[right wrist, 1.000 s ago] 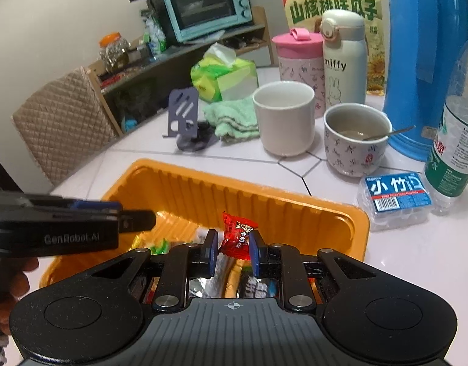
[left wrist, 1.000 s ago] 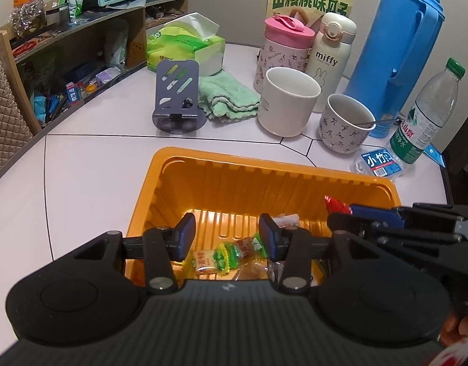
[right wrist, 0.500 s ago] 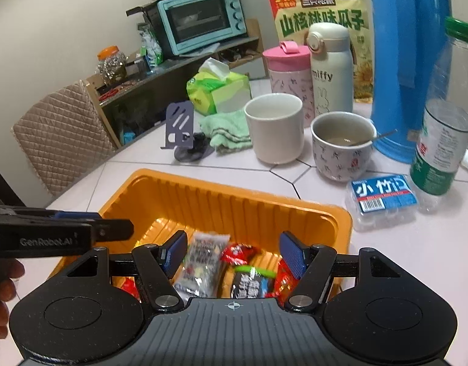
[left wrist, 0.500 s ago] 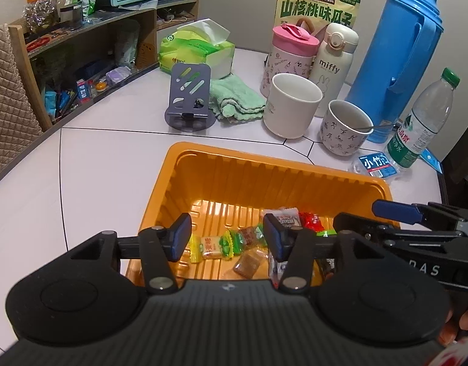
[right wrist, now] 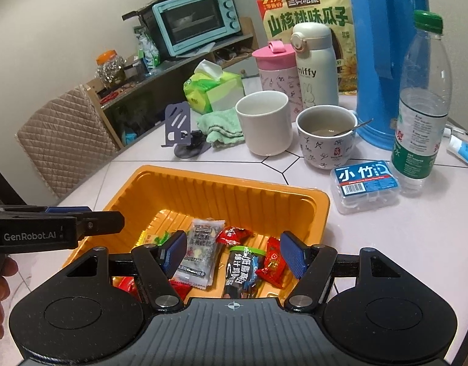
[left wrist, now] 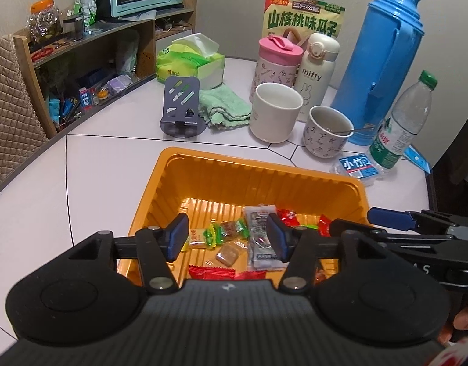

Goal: Organize snacks

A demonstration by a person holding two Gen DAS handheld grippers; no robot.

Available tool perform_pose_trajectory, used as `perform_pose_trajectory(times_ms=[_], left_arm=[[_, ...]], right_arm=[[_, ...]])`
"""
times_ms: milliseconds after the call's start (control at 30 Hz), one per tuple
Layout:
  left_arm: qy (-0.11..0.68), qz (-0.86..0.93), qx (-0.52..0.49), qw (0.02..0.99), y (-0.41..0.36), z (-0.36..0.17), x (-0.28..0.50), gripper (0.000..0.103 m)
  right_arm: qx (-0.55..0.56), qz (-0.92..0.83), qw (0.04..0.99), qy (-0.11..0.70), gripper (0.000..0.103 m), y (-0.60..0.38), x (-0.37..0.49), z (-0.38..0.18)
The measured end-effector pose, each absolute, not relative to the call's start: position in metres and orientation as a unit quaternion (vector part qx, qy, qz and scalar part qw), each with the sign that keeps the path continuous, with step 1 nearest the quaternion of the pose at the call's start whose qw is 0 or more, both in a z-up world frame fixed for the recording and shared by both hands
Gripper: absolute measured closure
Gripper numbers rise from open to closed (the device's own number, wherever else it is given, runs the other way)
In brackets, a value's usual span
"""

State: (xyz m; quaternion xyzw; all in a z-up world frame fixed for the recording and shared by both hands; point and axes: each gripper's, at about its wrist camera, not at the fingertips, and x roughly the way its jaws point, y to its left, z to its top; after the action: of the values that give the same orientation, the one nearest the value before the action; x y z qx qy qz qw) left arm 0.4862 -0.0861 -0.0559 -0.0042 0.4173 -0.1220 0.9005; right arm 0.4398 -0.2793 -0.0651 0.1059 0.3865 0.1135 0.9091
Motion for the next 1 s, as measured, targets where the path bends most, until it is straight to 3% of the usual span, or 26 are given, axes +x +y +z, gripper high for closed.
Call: perform_pose_trajectory(times_ms=[467, 1000], left_arm=[[0.399, -0.075, -0.031, 0.913, -0.083, -0.017, 0.415, 0.035], [0.396, 0.004, -0.092, 0.913, -0.066, 0.017, 0.285, 0.035]], right_arm=[[0.115, 0.172, 0.901, 0.380, 0.035, -0.290, 0.391, -0.036], [0.104, 0.241, 0.882, 0.392, 0.034, -0.282, 0.296, -0.005]])
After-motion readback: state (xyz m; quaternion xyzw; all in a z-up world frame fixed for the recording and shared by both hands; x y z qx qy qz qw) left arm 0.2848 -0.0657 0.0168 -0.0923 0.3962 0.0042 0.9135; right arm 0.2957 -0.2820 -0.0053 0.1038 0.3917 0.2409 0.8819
